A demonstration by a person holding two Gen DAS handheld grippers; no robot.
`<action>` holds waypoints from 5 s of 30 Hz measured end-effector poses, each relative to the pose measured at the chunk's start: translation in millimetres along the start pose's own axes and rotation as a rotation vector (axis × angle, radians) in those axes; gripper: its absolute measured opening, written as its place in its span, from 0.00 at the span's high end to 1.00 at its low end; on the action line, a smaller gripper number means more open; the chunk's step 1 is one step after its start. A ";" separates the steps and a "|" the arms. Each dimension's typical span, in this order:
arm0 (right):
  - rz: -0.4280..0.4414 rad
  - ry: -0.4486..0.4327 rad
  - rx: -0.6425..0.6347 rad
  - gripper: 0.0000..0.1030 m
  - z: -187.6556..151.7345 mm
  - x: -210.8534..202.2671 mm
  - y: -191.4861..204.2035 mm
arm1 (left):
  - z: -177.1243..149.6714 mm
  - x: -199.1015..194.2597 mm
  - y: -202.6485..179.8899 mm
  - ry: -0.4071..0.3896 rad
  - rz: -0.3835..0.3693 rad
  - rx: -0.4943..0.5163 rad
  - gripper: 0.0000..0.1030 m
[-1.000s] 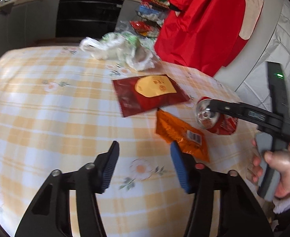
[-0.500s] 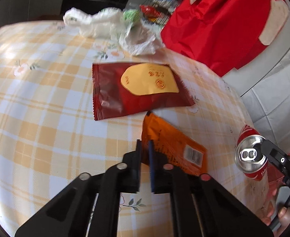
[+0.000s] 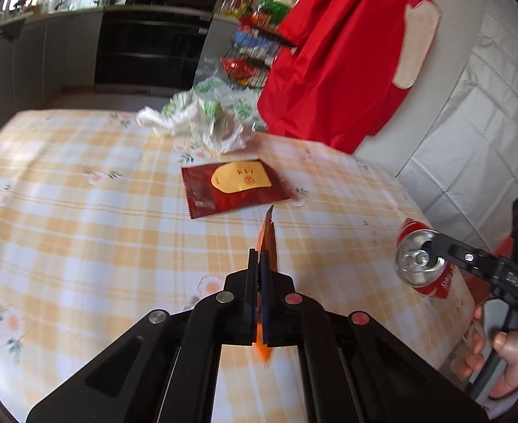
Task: Collect trash
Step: 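Carry both items over the pink bin and open the left tool to drop the chip bag, then open the right tool to drop the red can into the bin, then move both open tools toward the white plastic bag and red snack packet, then grasp the white plastic bag with the left tool while the right tool grasps the red snack packet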
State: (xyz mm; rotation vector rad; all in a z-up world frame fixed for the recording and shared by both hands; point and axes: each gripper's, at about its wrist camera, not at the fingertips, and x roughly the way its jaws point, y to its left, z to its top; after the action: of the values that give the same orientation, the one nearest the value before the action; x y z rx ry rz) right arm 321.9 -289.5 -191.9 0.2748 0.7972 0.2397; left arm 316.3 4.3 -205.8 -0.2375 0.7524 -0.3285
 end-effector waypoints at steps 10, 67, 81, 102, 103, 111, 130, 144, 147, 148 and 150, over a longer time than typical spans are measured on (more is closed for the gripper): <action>0.030 -0.064 -0.026 0.08 -24.2 -75.2 32.3 | -34.4 -115.3 -18.5 -0.068 -0.027 0.044 0.99; 0.129 0.210 -0.288 0.06 -168.1 -119.0 109.3 | -174.5 -227.0 13.9 -0.113 0.247 -0.124 0.06; 0.102 0.212 -0.268 0.06 -163.0 -113.8 101.8 | -176.7 -222.1 21.4 -0.095 0.260 -0.144 0.06; 0.016 0.192 -0.190 0.06 -125.1 -74.0 59.2 | -142.9 -186.9 46.2 -0.058 0.294 -0.105 0.06; 0.005 0.187 -0.190 0.06 -117.7 -67.8 56.0 | -134.5 -182.7 49.7 -0.060 0.295 -0.098 0.06; -0.040 0.169 -0.198 0.06 -64.2 -11.5 34.8 | -36.5 -114.7 70.1 -0.059 0.242 -0.052 0.06; -0.088 0.194 -0.125 0.06 39.7 126.9 -42.9 | 189.6 216.4 69.5 0.016 0.189 0.133 0.06; 0.085 0.163 -0.185 0.12 76.9 196.9 9.6 | 141.7 161.3 110.6 0.049 0.133 0.198 0.83; 0.105 0.178 -0.176 0.16 88.4 225.2 24.4 | 137.4 123.1 129.9 0.000 0.138 0.162 0.83; 0.106 0.186 -0.166 0.16 91.4 234.4 27.8 | 137.0 114.1 134.4 -0.010 0.141 0.154 0.83; 0.104 0.217 -0.145 0.16 94.1 252.5 34.2 | 130.1 89.3 144.8 -0.032 0.148 0.155 0.83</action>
State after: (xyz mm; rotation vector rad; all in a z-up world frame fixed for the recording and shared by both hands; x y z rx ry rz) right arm 557.4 -192.6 -286.5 0.1546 0.9760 0.4285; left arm 498.2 116.7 -217.0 -0.0406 0.7054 -0.2405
